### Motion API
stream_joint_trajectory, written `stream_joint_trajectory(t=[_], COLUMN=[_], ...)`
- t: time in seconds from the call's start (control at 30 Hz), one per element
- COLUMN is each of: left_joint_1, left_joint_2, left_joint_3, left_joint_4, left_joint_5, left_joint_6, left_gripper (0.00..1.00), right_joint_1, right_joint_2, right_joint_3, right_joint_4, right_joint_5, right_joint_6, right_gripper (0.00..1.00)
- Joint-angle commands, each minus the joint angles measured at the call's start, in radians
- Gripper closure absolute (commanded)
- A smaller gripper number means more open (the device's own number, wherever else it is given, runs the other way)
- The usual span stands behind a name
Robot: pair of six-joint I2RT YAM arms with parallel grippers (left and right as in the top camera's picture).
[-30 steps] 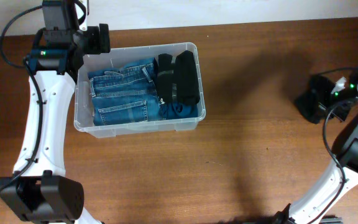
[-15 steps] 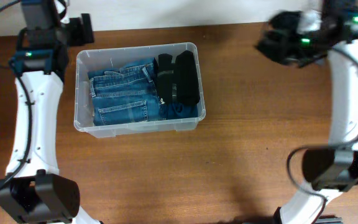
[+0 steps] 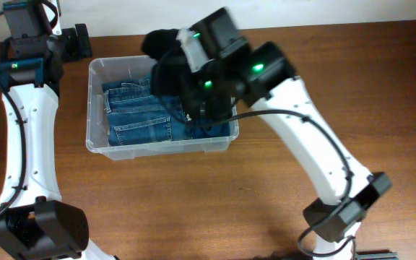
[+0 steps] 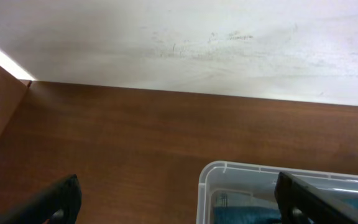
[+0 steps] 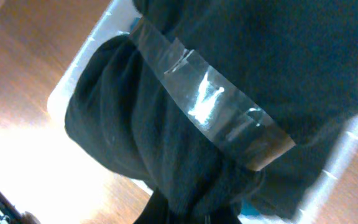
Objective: Pack container
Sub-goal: 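Carry the black socks with the right gripper into the bin, then release the black socks in the bin and lift the right gripper out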
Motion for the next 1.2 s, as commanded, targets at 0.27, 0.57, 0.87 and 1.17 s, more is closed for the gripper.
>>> stream_joint_trajectory(t=[0.27, 0.57, 0.87, 1.17], left_joint_1=[0.004, 0.003, 0.003, 0.003], left_joint_2=[0.003, 0.003, 0.003, 0.003], left_joint_3=[0.017, 0.017, 0.017, 0.017], left_joint_4=[-0.037, -0.038, 0.001, 0.000], left_joint_5=[0.012, 0.060, 0.326, 0.326], left_joint_6=[0.016, 0.016, 0.016, 0.016], left_gripper=[0.01, 0.01, 0.01, 0.01], right_joint_1=[0.101, 0.024, -0.209, -0.573], right_joint_2=[0.263, 0.197, 0.113, -0.040], right_joint_3=[-0.005, 0.061, 0.191, 0.215], right_joint_4=[0.062, 0.015, -0.224, -0.383], right_joint_5=[0.034, 0.042, 0.137, 0.149], right_joint_6=[0.104, 0.090, 0.089, 0.089], right_gripper=[0.29, 0.03, 0.02, 0.01])
